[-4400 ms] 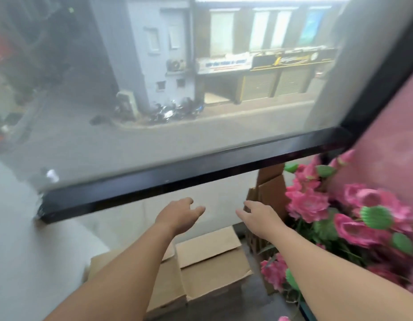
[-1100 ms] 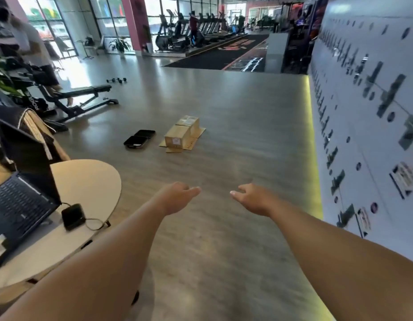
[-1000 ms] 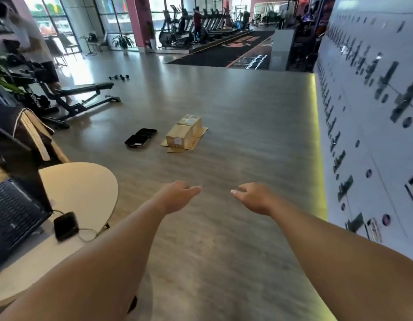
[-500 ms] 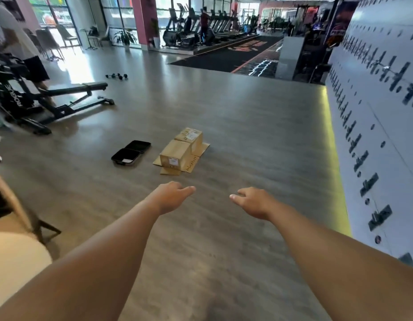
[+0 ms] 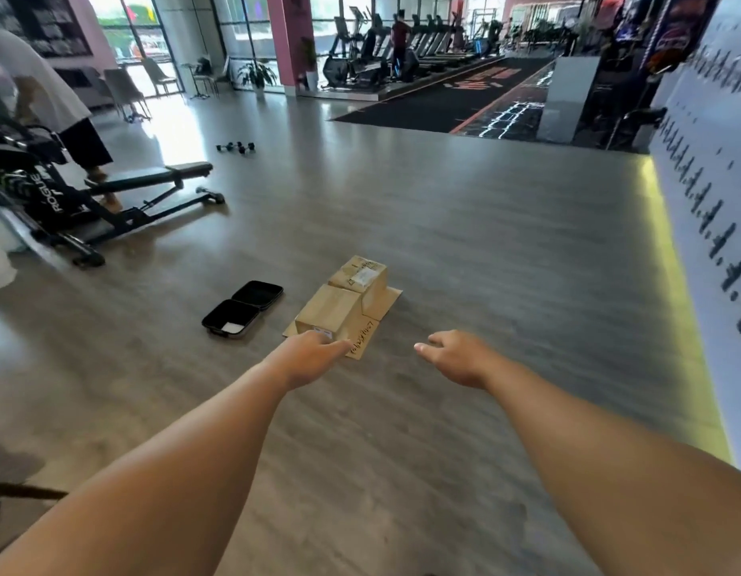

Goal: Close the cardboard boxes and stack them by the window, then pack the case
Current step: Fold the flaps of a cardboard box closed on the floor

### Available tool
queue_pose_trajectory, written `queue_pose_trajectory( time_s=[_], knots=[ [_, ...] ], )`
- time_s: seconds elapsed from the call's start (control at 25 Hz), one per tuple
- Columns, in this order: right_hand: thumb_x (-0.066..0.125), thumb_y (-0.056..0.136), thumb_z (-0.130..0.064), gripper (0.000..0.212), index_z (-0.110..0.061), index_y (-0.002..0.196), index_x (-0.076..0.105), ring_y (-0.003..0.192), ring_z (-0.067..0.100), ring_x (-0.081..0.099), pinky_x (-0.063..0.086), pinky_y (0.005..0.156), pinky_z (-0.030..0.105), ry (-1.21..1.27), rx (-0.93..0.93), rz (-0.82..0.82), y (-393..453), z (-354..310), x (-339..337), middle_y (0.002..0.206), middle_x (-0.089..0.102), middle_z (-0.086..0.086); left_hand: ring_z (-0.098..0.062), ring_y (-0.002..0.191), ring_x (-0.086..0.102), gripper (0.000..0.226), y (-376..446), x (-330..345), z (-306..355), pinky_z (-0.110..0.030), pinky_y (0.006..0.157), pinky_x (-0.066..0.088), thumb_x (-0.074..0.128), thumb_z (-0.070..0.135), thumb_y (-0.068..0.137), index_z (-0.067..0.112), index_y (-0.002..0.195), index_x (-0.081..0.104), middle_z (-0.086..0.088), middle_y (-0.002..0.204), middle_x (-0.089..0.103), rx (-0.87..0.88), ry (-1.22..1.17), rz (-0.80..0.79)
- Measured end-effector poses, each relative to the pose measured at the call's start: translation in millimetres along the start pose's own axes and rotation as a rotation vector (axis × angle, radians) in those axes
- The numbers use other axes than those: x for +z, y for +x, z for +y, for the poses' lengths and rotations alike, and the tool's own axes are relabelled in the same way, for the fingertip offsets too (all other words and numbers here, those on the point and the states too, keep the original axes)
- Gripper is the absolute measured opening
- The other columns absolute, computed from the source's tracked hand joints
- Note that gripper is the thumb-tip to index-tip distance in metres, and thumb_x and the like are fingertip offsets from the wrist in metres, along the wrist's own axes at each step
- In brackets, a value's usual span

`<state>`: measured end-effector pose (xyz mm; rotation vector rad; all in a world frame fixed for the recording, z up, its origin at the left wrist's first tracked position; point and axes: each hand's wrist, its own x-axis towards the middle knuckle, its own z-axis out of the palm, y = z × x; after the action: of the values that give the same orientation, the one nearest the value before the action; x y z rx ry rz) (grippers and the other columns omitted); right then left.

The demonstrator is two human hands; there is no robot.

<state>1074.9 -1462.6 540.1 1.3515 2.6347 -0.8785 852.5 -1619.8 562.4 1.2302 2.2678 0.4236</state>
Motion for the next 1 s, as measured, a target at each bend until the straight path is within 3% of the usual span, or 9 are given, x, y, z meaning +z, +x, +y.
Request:
queue_pose_trajectory(
  time_s=[0.12,0.28,0.44,0.56,0.72,0.84,0.92,1.0],
  knots=[
    [0.044,0.093,-0.068,0.076,-0.019,0.151,0.044,0.143,0.027,0.04,0.034,0.114,0.039,0.014,-0.008,-0.026,85,-2,-36,0.156,0.043,0.004,-0.021,0.11,0.057,0.063,75,-21,21,-0.039,0.098,0.047,0.044,0.069,0.086,0.027,0.129,0.064,0.0,0.125,0.064,-0.05,-0.022,-0.014],
    [0.045,0.094,-0.065,0.07,-0.022,0.149,0.046,0.142,0.027,0.041,0.034,0.111,0.038,0.029,-0.043,-0.058,195,-10,-72,0.154,0.046,0.003,-0.023,0.107,0.06,0.057,181,-52,29,-0.042,0.097,0.049,0.043,0.065,0.09,0.022,0.119,0.068,-0.002,0.118,0.066,-0.092,-0.009,-0.018],
    [0.046,0.096,-0.062,0.057,-0.024,0.136,0.058,0.131,0.025,0.051,0.038,0.092,0.034,0.025,-0.043,-0.097,304,-16,-89,0.142,0.057,0.002,-0.022,0.106,0.059,0.058,291,-77,12,-0.042,0.096,0.05,0.044,0.066,0.09,0.023,0.122,0.066,-0.002,0.119,0.064,-0.153,-0.029,-0.024],
    [0.046,0.096,-0.062,0.056,-0.02,0.13,0.06,0.128,0.026,0.052,0.039,0.093,0.035,-0.019,-0.032,-0.11,396,-28,-101,0.139,0.059,0.004,-0.021,0.104,0.058,0.059,385,-101,-7,-0.04,0.094,0.05,0.044,0.066,0.091,0.02,0.12,0.065,-0.002,0.119,0.065,-0.142,-0.041,0.008],
    [0.046,0.096,-0.061,0.057,-0.027,0.14,0.055,0.131,0.026,0.05,0.039,0.097,0.035,-0.068,-0.056,-0.147,497,-50,-120,0.144,0.056,0.002,-0.02,0.109,0.057,0.064,476,-127,-28,-0.036,0.094,0.048,0.042,0.07,0.089,0.024,0.127,0.063,-0.001,0.127,0.063,-0.208,-0.062,0.007],
    [0.048,0.096,-0.057,0.053,-0.026,0.138,0.056,0.127,0.024,0.054,0.039,0.09,0.031,-0.05,-0.097,-0.188,577,-61,-126,0.14,0.059,0.001,-0.021,0.117,0.056,0.069,539,-136,-46,-0.035,0.094,0.046,0.041,0.072,0.088,0.024,0.133,0.06,-0.001,0.133,0.061,-0.27,-0.082,-0.009],
    [0.047,0.097,-0.058,0.058,-0.023,0.143,0.052,0.131,0.025,0.051,0.04,0.094,0.032,-0.068,-0.108,-0.214,621,-63,-126,0.144,0.056,0.003,-0.019,0.11,0.055,0.069,570,-138,-54,-0.033,0.091,0.046,0.04,0.073,0.088,0.024,0.131,0.062,-0.001,0.132,0.061,-0.294,-0.095,-0.006],
    [0.044,0.096,-0.063,0.067,-0.022,0.15,0.044,0.137,0.028,0.046,0.039,0.108,0.039,-0.141,-0.139,-0.258,683,-60,-118,0.151,0.05,0.005,-0.017,0.107,0.054,0.07,613,-133,-66,-0.033,0.089,0.046,0.04,0.075,0.085,0.026,0.13,0.062,-0.001,0.131,0.062,-0.358,-0.125,0.014]
  ],
)
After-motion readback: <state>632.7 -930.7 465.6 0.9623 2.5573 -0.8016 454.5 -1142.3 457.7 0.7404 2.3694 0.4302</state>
